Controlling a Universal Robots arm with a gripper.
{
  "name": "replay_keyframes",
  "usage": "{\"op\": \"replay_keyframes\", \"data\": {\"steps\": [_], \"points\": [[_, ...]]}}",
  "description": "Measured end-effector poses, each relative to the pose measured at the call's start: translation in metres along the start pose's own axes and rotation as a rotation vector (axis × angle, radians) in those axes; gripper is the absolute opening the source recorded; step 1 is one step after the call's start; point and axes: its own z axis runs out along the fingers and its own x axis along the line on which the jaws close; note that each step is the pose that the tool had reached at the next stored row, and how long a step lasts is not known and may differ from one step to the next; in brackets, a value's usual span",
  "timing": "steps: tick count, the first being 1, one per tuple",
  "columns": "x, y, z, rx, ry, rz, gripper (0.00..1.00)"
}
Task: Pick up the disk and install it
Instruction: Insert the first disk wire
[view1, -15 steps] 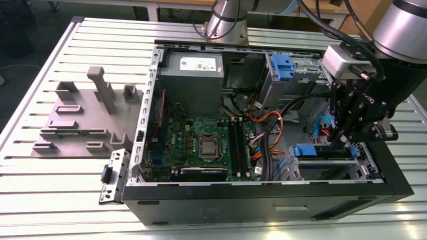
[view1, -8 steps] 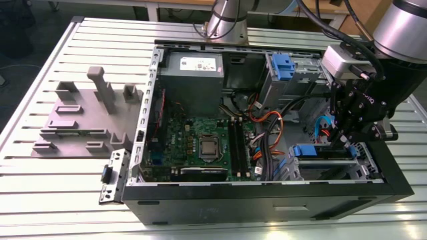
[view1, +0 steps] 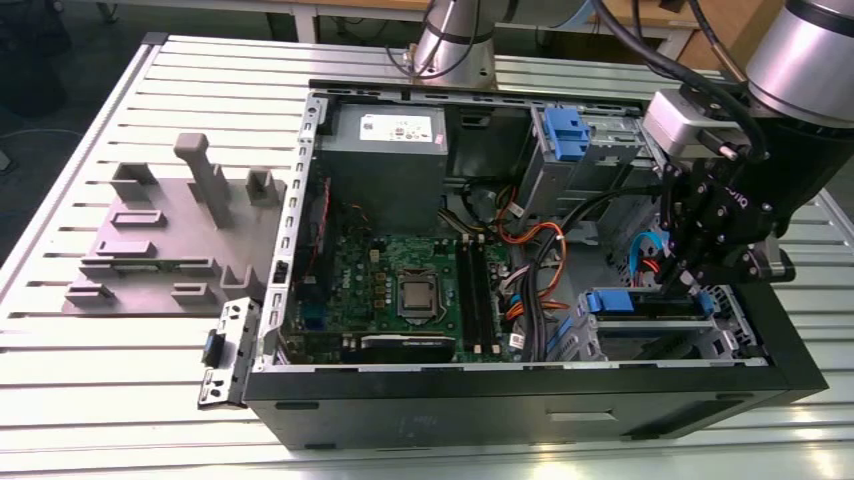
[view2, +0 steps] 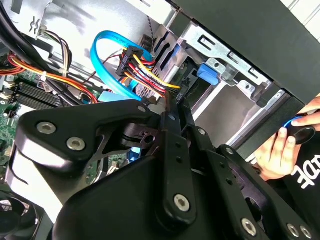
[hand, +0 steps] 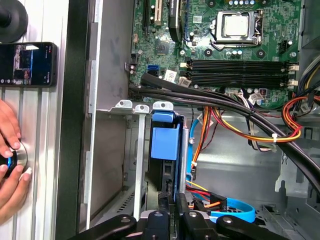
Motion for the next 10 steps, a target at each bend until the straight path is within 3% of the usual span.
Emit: {"op": "replay_keyframes", "data": {"steps": [4,10], "points": [[0.0004,0.0,0.0001,-0.0016,-0.0007,0.013,0.17],[0.0044,0.0002,0.0007,-0.001,-0.0138,0.018,0.17]]}}
